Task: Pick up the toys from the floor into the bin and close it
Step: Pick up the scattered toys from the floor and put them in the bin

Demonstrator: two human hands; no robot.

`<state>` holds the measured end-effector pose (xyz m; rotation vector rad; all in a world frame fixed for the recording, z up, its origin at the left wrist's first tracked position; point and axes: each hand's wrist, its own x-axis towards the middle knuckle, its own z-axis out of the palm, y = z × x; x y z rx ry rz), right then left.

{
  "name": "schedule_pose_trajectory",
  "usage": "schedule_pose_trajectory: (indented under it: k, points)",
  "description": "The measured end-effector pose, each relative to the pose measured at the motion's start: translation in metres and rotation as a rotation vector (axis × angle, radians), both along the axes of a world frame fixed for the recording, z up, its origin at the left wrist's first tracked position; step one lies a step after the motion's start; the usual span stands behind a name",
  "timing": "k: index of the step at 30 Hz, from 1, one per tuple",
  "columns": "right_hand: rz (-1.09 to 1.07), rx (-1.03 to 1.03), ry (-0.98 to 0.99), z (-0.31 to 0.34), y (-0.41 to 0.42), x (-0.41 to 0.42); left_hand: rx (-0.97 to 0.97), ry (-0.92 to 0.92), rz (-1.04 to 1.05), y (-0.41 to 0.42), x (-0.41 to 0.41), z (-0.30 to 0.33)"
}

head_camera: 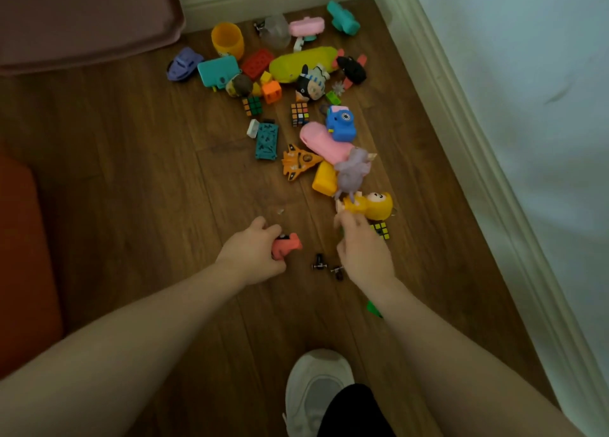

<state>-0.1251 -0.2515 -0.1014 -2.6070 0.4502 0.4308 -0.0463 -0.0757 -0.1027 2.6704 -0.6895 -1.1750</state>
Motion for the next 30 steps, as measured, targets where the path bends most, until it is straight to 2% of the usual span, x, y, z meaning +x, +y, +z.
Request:
schedule_pose_trajectory:
  k: [2, 4, 6, 8, 11, 17, 23, 26, 28, 30]
  points:
    - [-0.148, -0.043, -0.111, 0.007, -0.011, -0.004, -0.007, -0.04, 0.007, 0.001, 0.005, 0.001]
    - [-0.31, -0.069, -0.127, 0.01, -0.025, -0.007, 0.001, -0.088, -0.003, 0.001, 0.008, -0.001]
    - [-0.435, -0.052, -0.023, 0.008, -0.036, -0.008, 0.011, -0.137, -0.002, -0.001, 0.01, -0.003]
    - [-0.468, -0.021, 0.142, 0.004, -0.04, -0.007, 0.036, -0.158, 0.013, -0.004, 0.011, -0.004]
    - [-0.397, -0.058, 0.233, 0.0, -0.037, -0.004, 0.111, -0.156, 0.049, -0.011, 0.011, -0.004]
    - [-0.153, -0.17, 0.255, 0.002, -0.026, 0.001, 0.135, -0.153, 0.069, -0.019, 0.016, -0.004]
    - [0.018, -0.124, 0.256, -0.004, -0.012, -0.006, 0.109, -0.182, -0.025, -0.015, 0.015, -0.006]
    - [-0.15, 0.092, 0.167, -0.004, -0.009, -0.003, 0.087, -0.166, -0.011, -0.002, 0.015, -0.005]
    - [-0.41, 0.393, 0.101, 0.004, -0.002, 0.005, 0.037, -0.137, 0.021, 0.006, 0.016, -0.003]
    - [-0.657, 0.752, 0.174, 0.02, 0.01, 0.016, -0.058, -0.067, 0.155, 0.014, 0.016, 0.003]
